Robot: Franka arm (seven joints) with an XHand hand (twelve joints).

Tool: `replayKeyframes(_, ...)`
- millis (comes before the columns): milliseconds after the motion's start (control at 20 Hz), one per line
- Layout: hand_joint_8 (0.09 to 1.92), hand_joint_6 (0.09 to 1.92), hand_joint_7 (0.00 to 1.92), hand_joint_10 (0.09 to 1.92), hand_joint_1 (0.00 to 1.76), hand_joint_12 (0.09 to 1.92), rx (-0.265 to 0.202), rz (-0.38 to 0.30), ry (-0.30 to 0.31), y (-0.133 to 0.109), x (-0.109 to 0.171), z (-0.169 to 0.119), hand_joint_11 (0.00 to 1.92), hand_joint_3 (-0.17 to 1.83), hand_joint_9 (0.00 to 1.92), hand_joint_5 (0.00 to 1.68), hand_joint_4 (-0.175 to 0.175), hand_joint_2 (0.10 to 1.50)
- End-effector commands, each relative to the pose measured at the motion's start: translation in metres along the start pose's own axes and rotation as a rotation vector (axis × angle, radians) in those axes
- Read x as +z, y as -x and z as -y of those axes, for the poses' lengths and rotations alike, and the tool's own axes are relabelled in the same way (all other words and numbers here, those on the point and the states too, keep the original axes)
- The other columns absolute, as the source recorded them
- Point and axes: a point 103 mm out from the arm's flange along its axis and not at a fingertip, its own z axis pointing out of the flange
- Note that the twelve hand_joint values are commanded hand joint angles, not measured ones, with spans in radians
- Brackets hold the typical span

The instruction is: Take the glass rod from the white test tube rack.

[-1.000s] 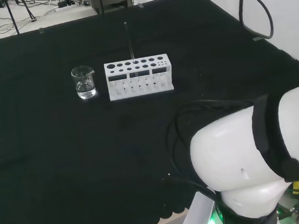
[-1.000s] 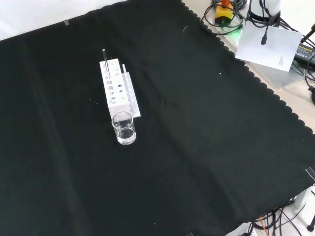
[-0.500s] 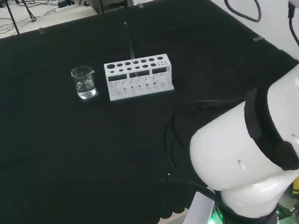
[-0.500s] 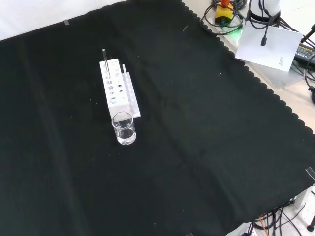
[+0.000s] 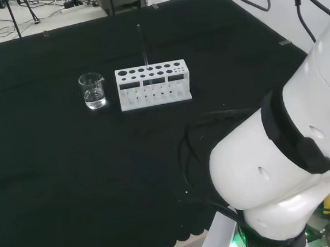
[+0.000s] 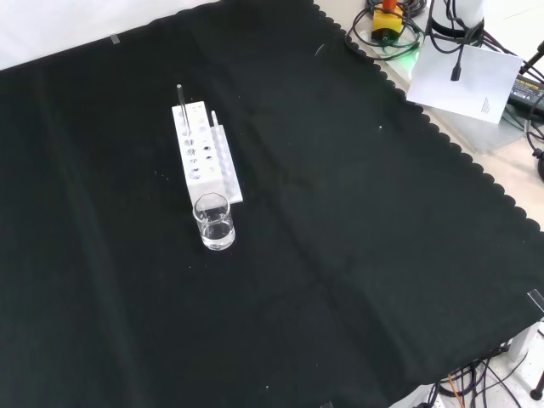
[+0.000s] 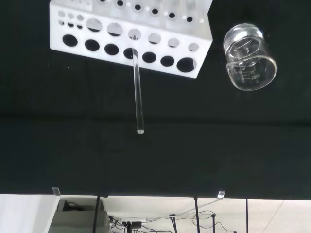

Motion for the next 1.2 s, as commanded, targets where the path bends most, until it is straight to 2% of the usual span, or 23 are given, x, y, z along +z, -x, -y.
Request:
replayKeyframes(50,0.60,0.09,0.00,0.87,0.50,1.36,-0.024,0.011,-0.004,0.005,0.011,-0.040,0.00,0.40,0.02,0.07,-0.175,1.08)
replayKeyframes(400,0.61,0.09,0.00,0.88,0.51,1.36,-0.056,-0.008,-0.029,0.009,0.036,-0.069,0.00,0.40,0.04,0.07,-0.175,1.07)
replayKeyframes(900,0.64,0.09,0.00,0.89,0.51,1.38,-0.076,0.019,-0.076,0.013,0.066,-0.098,0.00,0.41,0.05,0.06,-0.175,1.07)
replayKeyframes(1200,0.64,0.09,0.00,0.89,0.50,1.38,-0.096,0.014,-0.111,0.011,0.083,-0.111,0.00,0.41,0.05,0.06,-0.175,1.08)
